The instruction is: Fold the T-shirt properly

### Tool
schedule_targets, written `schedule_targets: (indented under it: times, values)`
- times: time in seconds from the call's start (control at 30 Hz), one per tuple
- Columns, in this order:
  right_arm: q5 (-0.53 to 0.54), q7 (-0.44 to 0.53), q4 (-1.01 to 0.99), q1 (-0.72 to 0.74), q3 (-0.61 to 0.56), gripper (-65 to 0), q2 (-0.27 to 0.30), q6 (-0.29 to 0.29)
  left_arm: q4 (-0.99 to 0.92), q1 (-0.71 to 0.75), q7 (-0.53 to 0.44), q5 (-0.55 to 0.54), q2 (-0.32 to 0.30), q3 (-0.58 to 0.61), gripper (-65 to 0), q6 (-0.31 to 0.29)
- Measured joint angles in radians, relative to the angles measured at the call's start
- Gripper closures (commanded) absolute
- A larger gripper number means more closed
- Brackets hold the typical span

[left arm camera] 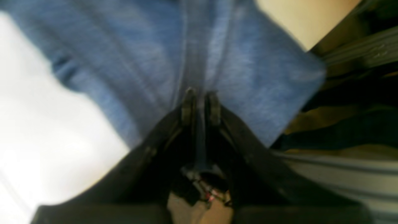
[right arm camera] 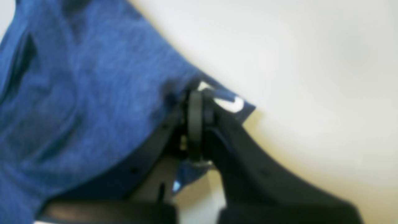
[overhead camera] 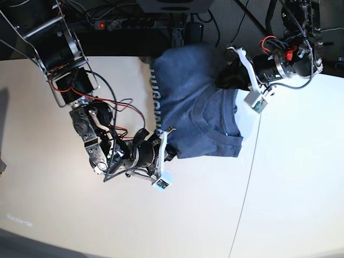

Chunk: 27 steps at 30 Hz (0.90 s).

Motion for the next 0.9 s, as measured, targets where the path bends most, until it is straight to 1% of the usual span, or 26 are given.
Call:
schedule_targets:
  times: [0.07,0.13,0.2,0.27,0.37,0.53,0.67,0.8,0.9]
  values:
    - [0.002,0.001,0.050,-0.035,0.000,0.0,0.028,0.000,-0.006,0.001,-0.019,0.010,-0.025,0.001,-5.4,0.000]
    - [0.002,-0.002,0.098,-0.076,0.001,0.0,0.053,0.000,-0.024,-0.001,-0.069,0.025,-0.046,0.003,-5.4,0.000]
    - [0.001,-0.009,0.141,-0.117,0.002,0.0,0.068,0.000,-0.060,-0.013,-0.110,0.093,-0.062,0.002,-5.4,0.000]
    - [0.002,-0.016,0.179,-0.156,0.002,0.0,0.079,0.000,-0.117,-0.045,-0.122,0.137,-0.070,0.003,-5.4,0.000]
    - [-0.006,-0.016,0.243,-0.210,0.001,0.0,0.105,0.000,-0.203,-0.119,-0.127,0.135,-0.072,0.002,-5.4,0.001]
    - [-0.018,-0.015,0.325,-0.290,0.002,0.0,0.174,0.000,-0.309,-0.243,-0.129,0.134,-0.069,0.006,-5.4,0.000]
    - [-0.017,-0.015,0.359,-0.334,0.016,0.0,0.199,0.000,-0.354,-0.323,-0.129,0.138,-0.070,0.007,-5.4,0.000]
    - [-0.016,-0.012,0.384,-0.381,0.047,0.0,0.205,0.000,-0.391,-0.391,-0.146,0.142,-0.072,0.076,-5.4,0.000]
    - [-0.014,-0.013,0.411,-0.411,0.053,0.0,0.208,0.000,-0.421,-0.435,-0.159,0.190,-0.071,0.171,-5.4,0.000]
